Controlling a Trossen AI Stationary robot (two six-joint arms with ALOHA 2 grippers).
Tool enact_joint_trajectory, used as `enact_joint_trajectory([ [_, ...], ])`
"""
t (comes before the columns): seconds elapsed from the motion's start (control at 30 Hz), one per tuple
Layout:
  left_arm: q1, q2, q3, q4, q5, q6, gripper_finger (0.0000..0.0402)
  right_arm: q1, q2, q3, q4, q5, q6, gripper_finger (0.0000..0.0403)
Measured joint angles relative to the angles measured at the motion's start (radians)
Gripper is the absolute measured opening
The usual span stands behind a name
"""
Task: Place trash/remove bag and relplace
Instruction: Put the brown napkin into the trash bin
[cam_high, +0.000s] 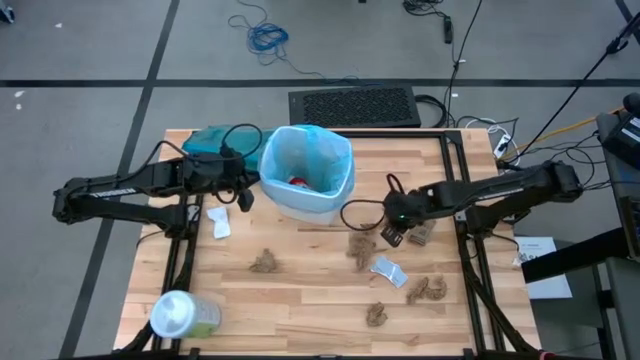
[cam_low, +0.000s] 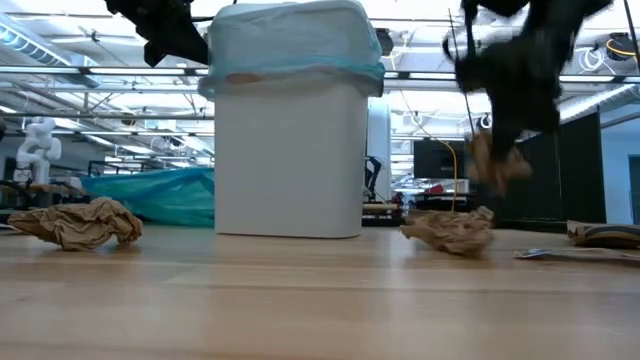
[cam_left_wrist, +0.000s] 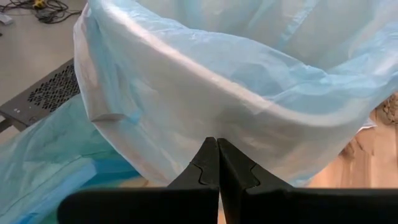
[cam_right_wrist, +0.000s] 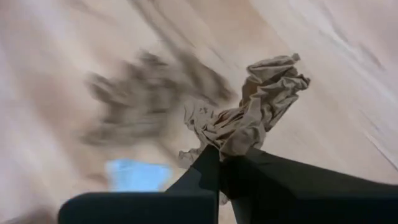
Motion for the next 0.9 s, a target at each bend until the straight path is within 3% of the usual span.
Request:
enact_joint_trajectory([
  [0.2, 0.0, 0.0, 0.0, 0.0, 0.0, 0.007, 0.0, 0.067, -0.057, 0.244, -0.046, 0.057, -0.103, 0.0001],
  [0.47, 0.0, 0.0, 0.0, 0.017, 0.0, 0.027, 0.0, 0.031, -0.005, 0.589, 0.056, 0.239, -0.449, 0.0],
  [0.77, 0.0, 0.0, 0.0, 0.022, 0.0, 0.027, 0.0, -0.136, 0.205, 0.819, 0.098, 0.231, -0.638, 0.0001],
  [0.9, -0.002, 0.023, -0.016, 0.087, 0.014, 0.018, 0.0, -0.188, 0.306, 0.899, 0.09, 0.129, -0.667, 0.0019],
])
